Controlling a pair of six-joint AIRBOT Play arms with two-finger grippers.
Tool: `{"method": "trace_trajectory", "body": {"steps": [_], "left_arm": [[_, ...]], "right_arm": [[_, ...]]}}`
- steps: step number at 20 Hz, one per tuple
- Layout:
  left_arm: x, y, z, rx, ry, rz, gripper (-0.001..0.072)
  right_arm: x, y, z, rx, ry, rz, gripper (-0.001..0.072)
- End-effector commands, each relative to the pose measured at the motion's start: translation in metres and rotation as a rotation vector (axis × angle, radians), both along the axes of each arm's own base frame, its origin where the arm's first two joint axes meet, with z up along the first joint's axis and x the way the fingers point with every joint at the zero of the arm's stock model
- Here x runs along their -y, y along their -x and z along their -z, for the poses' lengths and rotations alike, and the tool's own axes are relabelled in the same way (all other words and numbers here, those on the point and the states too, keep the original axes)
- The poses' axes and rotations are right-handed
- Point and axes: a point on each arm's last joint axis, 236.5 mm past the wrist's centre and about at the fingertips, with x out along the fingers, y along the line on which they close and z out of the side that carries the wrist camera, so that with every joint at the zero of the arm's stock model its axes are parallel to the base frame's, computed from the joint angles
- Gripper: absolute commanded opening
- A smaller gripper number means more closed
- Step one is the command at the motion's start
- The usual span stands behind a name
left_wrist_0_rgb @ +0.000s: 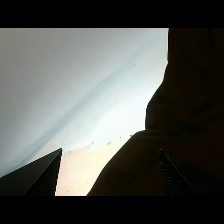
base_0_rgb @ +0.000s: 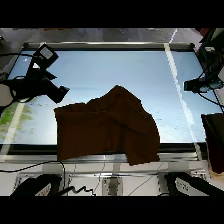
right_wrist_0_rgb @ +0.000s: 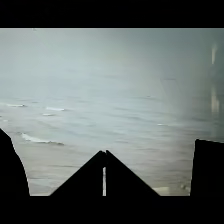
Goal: Fold the clothes and pants, and hang the long-sleeved shirts on hangers.
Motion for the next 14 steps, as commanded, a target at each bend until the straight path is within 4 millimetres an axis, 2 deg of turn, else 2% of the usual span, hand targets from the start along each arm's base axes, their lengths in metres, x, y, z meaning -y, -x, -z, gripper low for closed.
{"method": "trace_trajectory", "body": {"steps": [1,4,5,7,9,10,11,12,14], "left_arm": [[0.0,0.0,0.0,-0.001,0.0,0.0,0.0685],[0.0,0.0,0.0,-0.001,-0.001,0.0,0.0685],[0.0,0.0,0.001,-0.001,-0.001,0.0,0.0685],[0.0,0.0,0.001,-0.001,-0.001,0.0,0.0685],[0.0,0.0,0.001,-0.001,-0.001,0.0,0.0685],[0.0,0.0,0.001,-0.001,0.0,0.0,0.0685],[0.001,-0.001,0.002,-0.004,0.001,0.001,0.0685],[0.004,0.0,0.003,-0.014,0.015,0.006,0.0685],[0.016,0.007,0.006,-0.052,0.069,0.029,0.0686]], "right_arm": [[0.008,0.025,0.022,-0.149,0.028,-0.066,0.0011],[-0.006,0.067,0.081,-0.334,-0.168,-0.104,0.001],[-0.023,0.085,0.103,-0.391,-0.297,-0.15,0.001],[-0.072,0.116,0.13,-0.449,-0.598,-0.247,0.0011],[-0.091,0.144,0.158,-0.518,-0.728,-0.207,0.0013],[-0.091,0.157,0.176,-0.559,-0.725,-0.169,0.0065],[-0.091,0.169,0.191,-0.595,-0.722,-0.131,0.022],[-0.091,0.18,0.203,-0.622,-0.716,-0.109,0.0331],[-0.094,0.195,0.218,-0.655,-0.721,-0.074,0.0335]]}}
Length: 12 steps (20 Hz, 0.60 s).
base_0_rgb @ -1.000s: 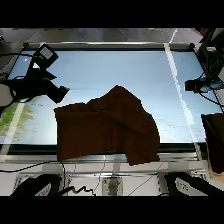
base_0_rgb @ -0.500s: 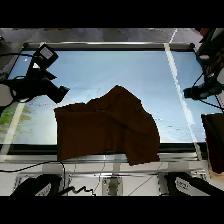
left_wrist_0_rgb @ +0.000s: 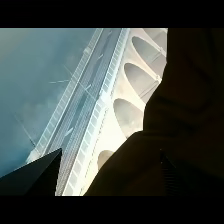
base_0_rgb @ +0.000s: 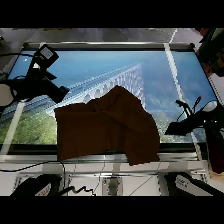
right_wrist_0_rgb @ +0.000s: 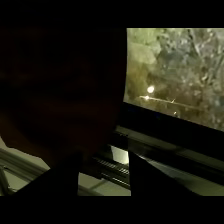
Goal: Fold the clothes and pants, and hang the long-sleeved shirts on hangers.
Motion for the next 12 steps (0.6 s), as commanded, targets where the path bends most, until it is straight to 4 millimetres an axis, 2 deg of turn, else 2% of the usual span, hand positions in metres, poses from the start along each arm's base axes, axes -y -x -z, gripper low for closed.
{"method": "trace_trajectory", "body": {"steps": [1,6,10,11,12], "left_arm": [[0.021,0.008,0.0,-0.046,0.097,0.036,0.0686],[0.054,0.02,-0.013,-0.084,0.269,0.091,0.0686],[0.057,0.021,-0.014,-0.1,0.305,0.08,0.0684],[0.057,0.021,-0.014,-0.122,0.34,0.045,0.0614],[0.052,0.019,-0.012,-0.137,0.347,0.007,0.0407]], "right_arm": [[-0.014,0.029,0.03,-0.075,-0.041,0.054,0.0335],[-0.02,0.024,0.053,-0.071,-0.027,0.206,0.0341],[-0.032,0.01,0.051,-0.019,-0.088,0.245,0.0317],[-0.032,0.006,0.051,-0.004,-0.089,0.259,0.0308],[-0.031,0.002,0.051,0.007,-0.089,0.272,0.0308]]}}
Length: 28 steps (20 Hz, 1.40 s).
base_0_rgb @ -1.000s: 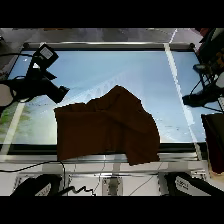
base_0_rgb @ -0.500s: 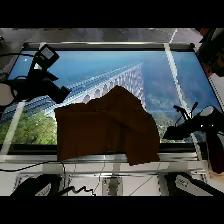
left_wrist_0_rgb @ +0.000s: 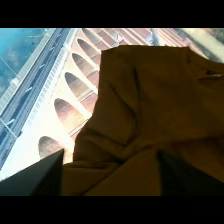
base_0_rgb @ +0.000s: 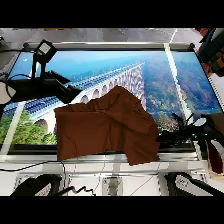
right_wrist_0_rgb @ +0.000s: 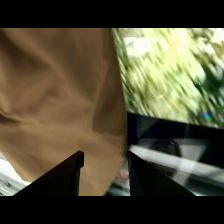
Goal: Fold the clothes and pants, and hang the long-sleeved shirts on hangers.
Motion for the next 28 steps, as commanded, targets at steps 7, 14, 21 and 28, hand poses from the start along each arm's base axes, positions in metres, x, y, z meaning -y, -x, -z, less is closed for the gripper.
{"method": "trace_trajectory", "body": {"steps": [7,14,21,28], "left_arm": [[-0.092,0.024,0.079,-0.309,-0.336,-0.196,0.0013],[-0.18,0.103,0.178,-0.806,-0.278,-0.409,0.0012],[-0.18,0.183,0.265,-1.146,0.027,-0.537,0.0126],[-0.159,0.218,0.317,-1.238,0.069,-0.525,0.0408]], "right_arm": [[-0.016,-0.016,0.007,0.067,-0.036,0.076,0.0208],[-0.022,-0.03,0.0,0.099,-0.076,0.128,0.0013],[-0.027,-0.036,-0.005,0.109,-0.106,0.158,0.0013],[-0.027,-0.036,-0.005,0.109,-0.106,0.158,0.0013]]}}
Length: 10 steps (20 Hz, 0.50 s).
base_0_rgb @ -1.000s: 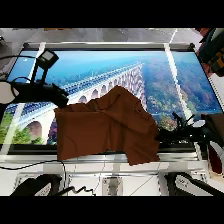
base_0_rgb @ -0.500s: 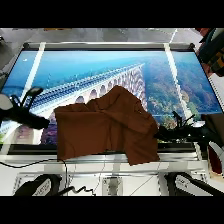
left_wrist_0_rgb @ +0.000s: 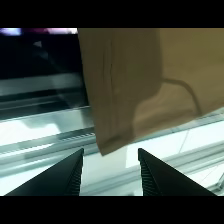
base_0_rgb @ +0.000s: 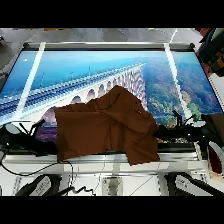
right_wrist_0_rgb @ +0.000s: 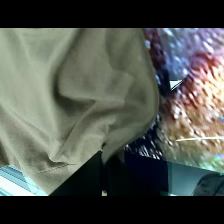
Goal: Fold the clothes and pants, and hang the long-sleeved shirts on hangers.
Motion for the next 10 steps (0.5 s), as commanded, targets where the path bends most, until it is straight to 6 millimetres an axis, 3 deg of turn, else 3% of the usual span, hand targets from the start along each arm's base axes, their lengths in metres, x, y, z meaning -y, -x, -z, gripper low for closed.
{"method": "trace_trajectory", "body": {"steps": [1,7,8,9,10], "left_arm": [[0.014,0.008,0.021,-0.009,0.054,-0.023,0.0408],[0.016,-0.006,0.045,-0.021,0.079,-0.088,0.0401],[0.02,-0.007,0.046,-0.026,0.095,-0.101,0.0292],[0.023,-0.009,0.045,-0.027,0.108,-0.111,0.0099],[0.025,-0.011,0.044,-0.02,0.119,-0.111,0.0015]], "right_arm": [[-0.001,0.0,0.0,0.001,-0.002,0.001,0.0013],[-0.001,0.0,-0.001,0.0,-0.003,0.001,0.0013],[-0.001,0.0,-0.001,0.0,-0.004,0.002,0.0013],[-0.001,-0.001,-0.001,0.002,-0.006,0.004,0.0013],[-0.002,-0.002,-0.002,0.004,-0.012,0.009,0.0012]]}}
